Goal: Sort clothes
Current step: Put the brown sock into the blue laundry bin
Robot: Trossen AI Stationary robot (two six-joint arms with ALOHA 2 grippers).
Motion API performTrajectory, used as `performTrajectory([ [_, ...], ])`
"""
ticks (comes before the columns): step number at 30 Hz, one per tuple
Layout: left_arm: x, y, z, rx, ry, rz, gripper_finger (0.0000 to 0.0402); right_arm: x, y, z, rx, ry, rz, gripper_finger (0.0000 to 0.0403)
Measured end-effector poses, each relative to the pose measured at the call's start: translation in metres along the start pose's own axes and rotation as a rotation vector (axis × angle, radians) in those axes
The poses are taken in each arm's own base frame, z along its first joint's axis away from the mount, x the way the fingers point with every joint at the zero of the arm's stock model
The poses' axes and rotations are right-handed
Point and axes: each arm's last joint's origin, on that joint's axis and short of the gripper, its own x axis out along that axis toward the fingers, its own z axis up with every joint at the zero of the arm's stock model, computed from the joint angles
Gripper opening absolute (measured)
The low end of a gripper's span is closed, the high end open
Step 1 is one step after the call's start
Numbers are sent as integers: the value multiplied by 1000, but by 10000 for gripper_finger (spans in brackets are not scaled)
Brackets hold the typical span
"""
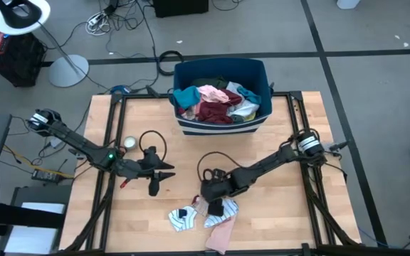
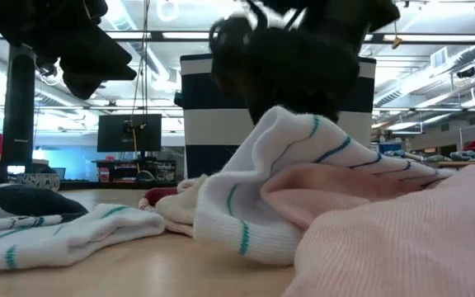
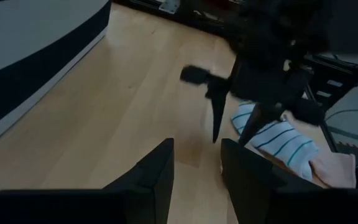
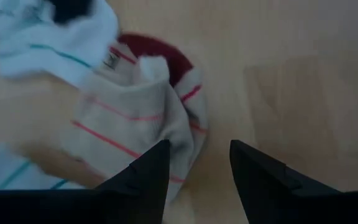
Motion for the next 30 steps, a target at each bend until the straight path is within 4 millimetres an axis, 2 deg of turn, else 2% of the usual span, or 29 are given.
performTrajectory([
  [3, 0, 0, 0, 1, 2, 1, 137, 13, -1, -2, -1, 29, -8, 163],
  [6, 0, 0, 0, -1, -1, -1, 137, 15, -1, -3, -4, 50, -21, 111],
  [9, 0, 0, 0, 0, 1, -1, 137, 6, -6, -4, -19, 76, -54, 24],
  [12, 0, 0, 0, 1, 2, 0, 137, -11, -15, 0, -21, 75, -109, 15],
  [19, 0, 0, 1, -4, -11, 4, 137, -87, -39, 14, -8, 15, -229, 4],
  [25, 1, 0, 0, 3, -17, 23, 137, -157, -56, 21, -2, -134, -273, 2],
  [30, 6, -1, -2, 10, -14, 39, 137, -214, -79, 22, 30, -289, -328, 1],
])
